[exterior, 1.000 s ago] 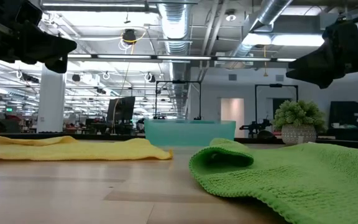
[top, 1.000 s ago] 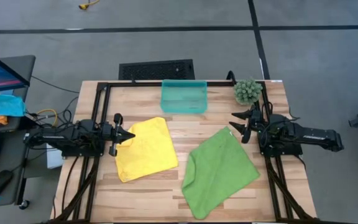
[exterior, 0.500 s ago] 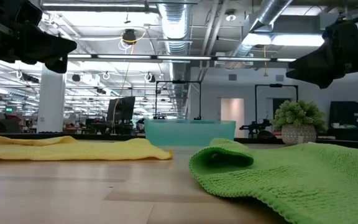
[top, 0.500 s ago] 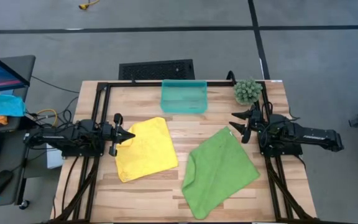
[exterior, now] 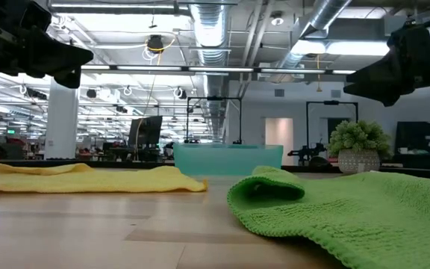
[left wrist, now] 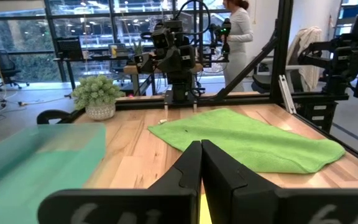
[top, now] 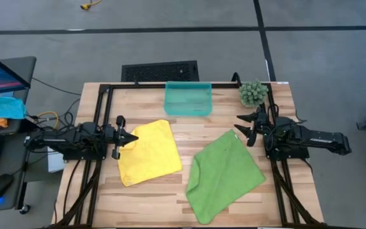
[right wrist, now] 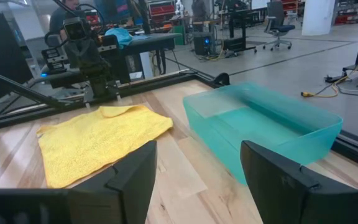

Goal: Roll microfiber towels into tight, uniform cylinder then place into a basket
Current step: Fold the yellow microfiber towel

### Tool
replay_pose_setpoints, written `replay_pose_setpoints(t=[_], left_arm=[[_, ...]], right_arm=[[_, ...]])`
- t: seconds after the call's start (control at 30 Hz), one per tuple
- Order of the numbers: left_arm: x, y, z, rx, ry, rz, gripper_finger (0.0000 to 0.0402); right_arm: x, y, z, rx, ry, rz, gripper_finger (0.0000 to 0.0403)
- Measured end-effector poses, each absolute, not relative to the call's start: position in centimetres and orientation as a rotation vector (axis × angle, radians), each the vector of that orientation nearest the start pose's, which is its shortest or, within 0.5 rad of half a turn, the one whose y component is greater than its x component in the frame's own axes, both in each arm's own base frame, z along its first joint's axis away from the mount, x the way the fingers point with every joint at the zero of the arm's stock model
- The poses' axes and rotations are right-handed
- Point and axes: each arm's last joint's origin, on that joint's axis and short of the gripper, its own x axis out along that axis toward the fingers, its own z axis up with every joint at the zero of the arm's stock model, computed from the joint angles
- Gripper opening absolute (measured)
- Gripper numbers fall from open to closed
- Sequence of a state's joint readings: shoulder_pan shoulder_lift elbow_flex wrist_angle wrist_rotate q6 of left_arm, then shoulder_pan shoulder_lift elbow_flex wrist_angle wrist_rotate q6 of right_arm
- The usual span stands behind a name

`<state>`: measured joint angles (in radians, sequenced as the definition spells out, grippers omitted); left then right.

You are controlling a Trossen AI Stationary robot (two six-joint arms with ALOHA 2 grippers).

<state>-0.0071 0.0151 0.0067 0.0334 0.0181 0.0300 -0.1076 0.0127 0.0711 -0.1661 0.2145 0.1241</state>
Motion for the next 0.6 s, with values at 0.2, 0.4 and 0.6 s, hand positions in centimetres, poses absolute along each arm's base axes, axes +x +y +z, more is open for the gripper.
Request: replay_pose_setpoints(t=[0.2,0.4,0.6], left_arm=[[9.82,-0.04,16.77,0.119,-0.023,0.005,0.0000],[9.82,-0.03,16.78,0.134,-0.024,0.008,0.0000],[9.82,-0.03,16.78,0.142,-0.024,0.009,0.0000]], right_arm=[[9.14,-1.60,17.07,0.117,0.088,-0.327,0.0254],[9.14,-1.60,17.06,0.117,0.088,-0.327,0.0254],[9.14,-1.60,17.07,0.117,0.088,-0.327,0.0254]])
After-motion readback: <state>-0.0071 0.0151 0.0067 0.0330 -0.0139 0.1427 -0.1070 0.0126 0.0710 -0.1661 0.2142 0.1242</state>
